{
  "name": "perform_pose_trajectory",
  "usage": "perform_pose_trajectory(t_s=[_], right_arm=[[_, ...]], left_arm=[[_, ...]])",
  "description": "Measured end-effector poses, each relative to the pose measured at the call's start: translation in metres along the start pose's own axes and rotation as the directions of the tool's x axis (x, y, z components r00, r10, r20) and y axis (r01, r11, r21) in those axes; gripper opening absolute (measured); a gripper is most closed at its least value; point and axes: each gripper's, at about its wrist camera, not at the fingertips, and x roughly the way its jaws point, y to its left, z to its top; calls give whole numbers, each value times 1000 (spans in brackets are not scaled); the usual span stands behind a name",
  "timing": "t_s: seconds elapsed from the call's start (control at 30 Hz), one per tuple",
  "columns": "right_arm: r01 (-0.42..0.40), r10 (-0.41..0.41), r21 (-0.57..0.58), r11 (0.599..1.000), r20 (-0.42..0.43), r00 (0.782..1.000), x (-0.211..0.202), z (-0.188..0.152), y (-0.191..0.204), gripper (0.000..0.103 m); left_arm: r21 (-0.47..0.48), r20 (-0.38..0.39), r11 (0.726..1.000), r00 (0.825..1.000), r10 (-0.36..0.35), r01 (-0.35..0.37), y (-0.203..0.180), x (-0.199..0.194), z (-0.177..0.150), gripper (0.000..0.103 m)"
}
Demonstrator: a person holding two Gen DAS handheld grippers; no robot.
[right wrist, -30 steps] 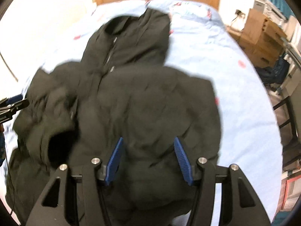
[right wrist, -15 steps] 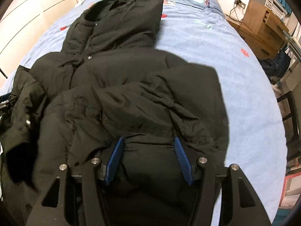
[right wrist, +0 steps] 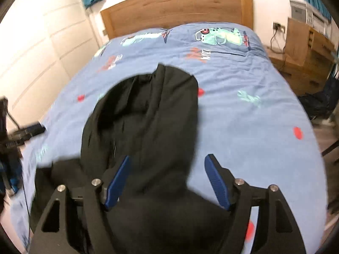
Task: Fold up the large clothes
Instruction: 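Grasp the black jacket hood with both grippers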
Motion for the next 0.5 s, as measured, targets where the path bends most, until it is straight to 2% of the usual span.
perform_pose_trajectory(t_s=[0.1,0.23,0.4,0.47,0.5], right_arm=[[-58,60,128,990,-12,998,44,27,-22,72],[-29,38,209,977,-38,999,85,39,-37,73],[-42,52,244,969,-33,998,112,44,-43,73],[-31,42,238,971,-41,998,121,46,-42,73],[-22,35,237,971,-50,998,125,47,-41,73]], left_arm=[[-58,-45,998,998,-36,33,-5,42,13,94],[-96,-86,994,995,-60,51,-17,82,20,94],[-83,-112,997,993,-18,9,-27,107,21,94],[-87,-137,996,991,4,-16,-27,117,21,82],[-89,-153,996,988,2,-16,-27,122,21,65]])
